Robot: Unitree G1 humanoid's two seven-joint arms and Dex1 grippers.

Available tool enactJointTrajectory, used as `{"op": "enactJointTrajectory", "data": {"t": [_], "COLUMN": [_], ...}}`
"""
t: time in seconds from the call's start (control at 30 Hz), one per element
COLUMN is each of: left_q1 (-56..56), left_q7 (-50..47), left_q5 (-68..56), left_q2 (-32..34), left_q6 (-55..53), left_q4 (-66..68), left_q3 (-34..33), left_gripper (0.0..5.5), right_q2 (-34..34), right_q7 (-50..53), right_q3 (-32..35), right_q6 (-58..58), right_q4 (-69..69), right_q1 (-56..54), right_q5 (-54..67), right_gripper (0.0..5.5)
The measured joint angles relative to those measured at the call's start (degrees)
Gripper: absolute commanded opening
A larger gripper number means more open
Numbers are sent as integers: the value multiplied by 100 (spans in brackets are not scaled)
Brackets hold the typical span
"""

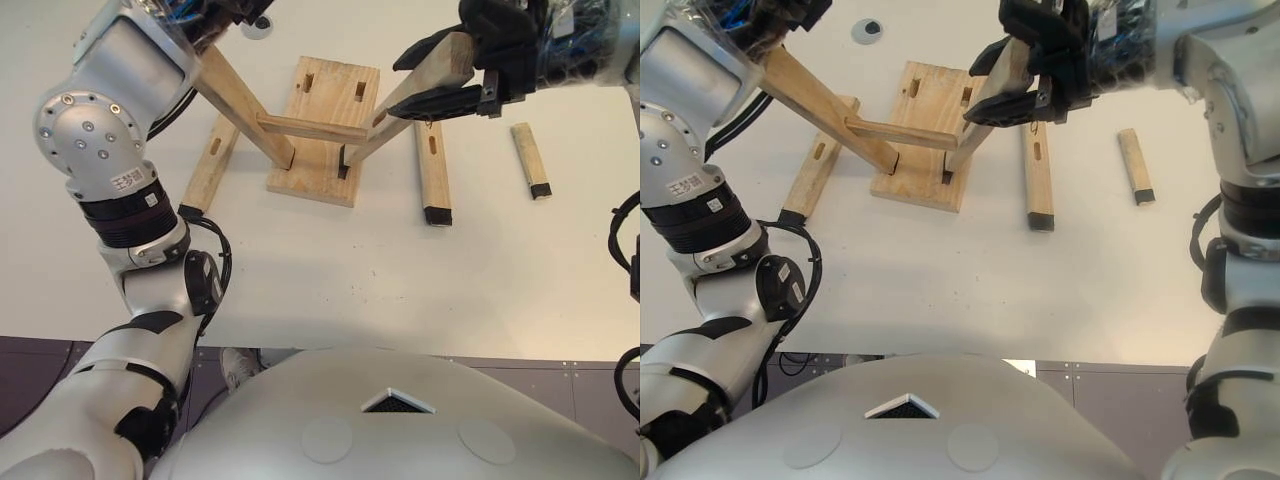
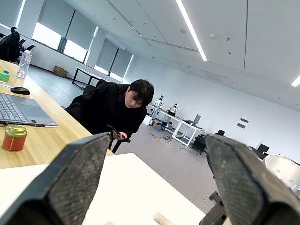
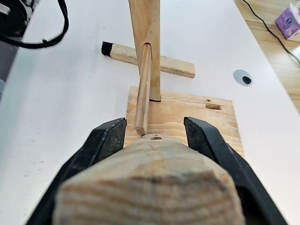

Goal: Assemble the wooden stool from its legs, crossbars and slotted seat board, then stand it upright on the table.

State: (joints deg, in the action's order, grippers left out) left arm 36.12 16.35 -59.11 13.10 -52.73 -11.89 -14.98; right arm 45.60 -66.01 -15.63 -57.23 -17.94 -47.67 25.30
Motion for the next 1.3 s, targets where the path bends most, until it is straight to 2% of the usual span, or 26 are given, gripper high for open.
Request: {"op": "enactJointTrajectory", "data": {"t": [0.27,0.53,0.63,0.87,1.3], "left_q1": [-1,-139,-145,-147,30], "left_q7": [-425,-1215,-1569,-2218,-2603], "left_q5": [176,293,405,620,476], "left_q2": [-14,-500,-692,-1176,-1358], "left_q6": [192,447,605,838,942], "left_q4": [-43,-366,-467,-624,-905], "left_q3": [57,131,145,244,182], "left_gripper": [369,369,369,369,369], "right_q2": [21,45,259,286,246], "right_q7": [47,10,-215,-756,-1480], "right_q3": [-22,-267,-469,-845,-1285], "right_q6": [-348,-159,-42,358,975], "right_q4": [64,420,593,1242,2053], "right_q1": [-156,-332,-469,-885,-1362], "right_q5": [159,109,-26,-491,-1238], "right_gripper": [204,204,204,204,204]}}
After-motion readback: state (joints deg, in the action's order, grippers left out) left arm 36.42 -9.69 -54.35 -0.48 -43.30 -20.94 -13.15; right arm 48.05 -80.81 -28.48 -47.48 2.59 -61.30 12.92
